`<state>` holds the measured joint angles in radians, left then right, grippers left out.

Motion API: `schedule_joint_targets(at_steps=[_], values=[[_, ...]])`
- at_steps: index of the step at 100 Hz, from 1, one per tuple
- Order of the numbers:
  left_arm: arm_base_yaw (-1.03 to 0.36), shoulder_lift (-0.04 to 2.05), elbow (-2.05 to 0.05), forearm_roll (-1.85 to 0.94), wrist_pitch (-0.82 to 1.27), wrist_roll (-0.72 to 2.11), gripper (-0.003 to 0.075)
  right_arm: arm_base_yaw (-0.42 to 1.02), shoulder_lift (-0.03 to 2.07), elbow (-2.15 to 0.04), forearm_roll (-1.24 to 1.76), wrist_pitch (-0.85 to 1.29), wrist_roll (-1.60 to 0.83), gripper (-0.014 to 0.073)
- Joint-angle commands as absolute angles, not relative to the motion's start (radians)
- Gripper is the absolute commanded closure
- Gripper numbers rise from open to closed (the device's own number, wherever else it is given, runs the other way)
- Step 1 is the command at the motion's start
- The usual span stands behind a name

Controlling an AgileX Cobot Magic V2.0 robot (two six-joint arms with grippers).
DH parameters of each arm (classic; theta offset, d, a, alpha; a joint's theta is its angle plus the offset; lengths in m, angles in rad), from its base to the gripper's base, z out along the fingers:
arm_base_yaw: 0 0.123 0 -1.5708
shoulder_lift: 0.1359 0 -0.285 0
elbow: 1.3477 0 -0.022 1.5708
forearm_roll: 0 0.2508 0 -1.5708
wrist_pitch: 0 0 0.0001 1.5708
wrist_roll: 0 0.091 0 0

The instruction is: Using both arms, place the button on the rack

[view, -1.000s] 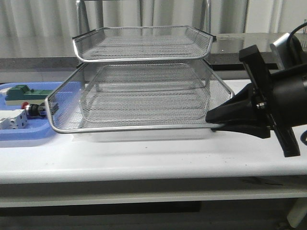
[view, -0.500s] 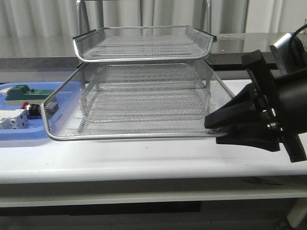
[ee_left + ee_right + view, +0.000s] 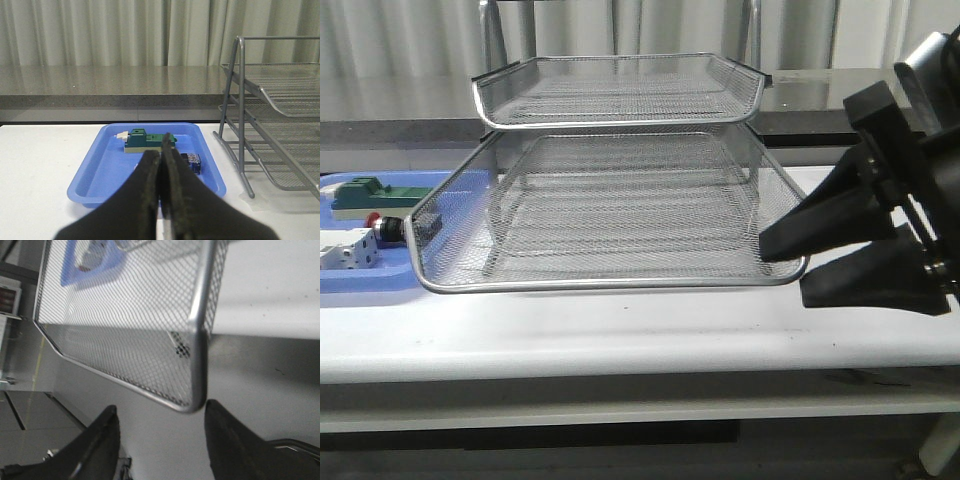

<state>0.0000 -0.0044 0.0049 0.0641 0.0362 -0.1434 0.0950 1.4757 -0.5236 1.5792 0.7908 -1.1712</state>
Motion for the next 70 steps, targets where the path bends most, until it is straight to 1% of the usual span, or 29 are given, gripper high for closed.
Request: schedule_joint_targets(at_steps=[1, 18, 34, 44, 56, 70], values=[[-0.002, -0.035, 0.037, 0.060, -0.048, -0.150, 0.0741, 0.094, 1.391, -0.537, 1.490, 0.786, -1.090, 0.0190], [-0.002, -0.035, 0.037, 0.060, -0.048, -0.150, 0.0741, 0.094, 1.227, -0.541, 1.229, 0.660, -0.885, 0.0190], [-0.002, -0.035, 0.037, 0.060, -0.048, -0.150, 0.0741, 0.094, 1.076, -0.564, 0.926, 0.638, -0.651, 0.0190], [-0.002, -0.035, 0.037, 0.060, -0.048, -0.150, 0.0741, 0.094, 1.003, -0.609, 0.698, 0.681, -0.462, 0.0190], [-0.002, -0.035, 0.037, 0.060, -0.048, -0.150, 0.0741, 0.094, 0.939, -0.689, 0.420, 0.792, -0.222, 0.0190], [-0.002, -0.035, 0.037, 0.060, -0.048, -0.150, 0.0741, 0.094, 0.865, -0.780, 0.149, 0.907, -0.026, 0.0190]])
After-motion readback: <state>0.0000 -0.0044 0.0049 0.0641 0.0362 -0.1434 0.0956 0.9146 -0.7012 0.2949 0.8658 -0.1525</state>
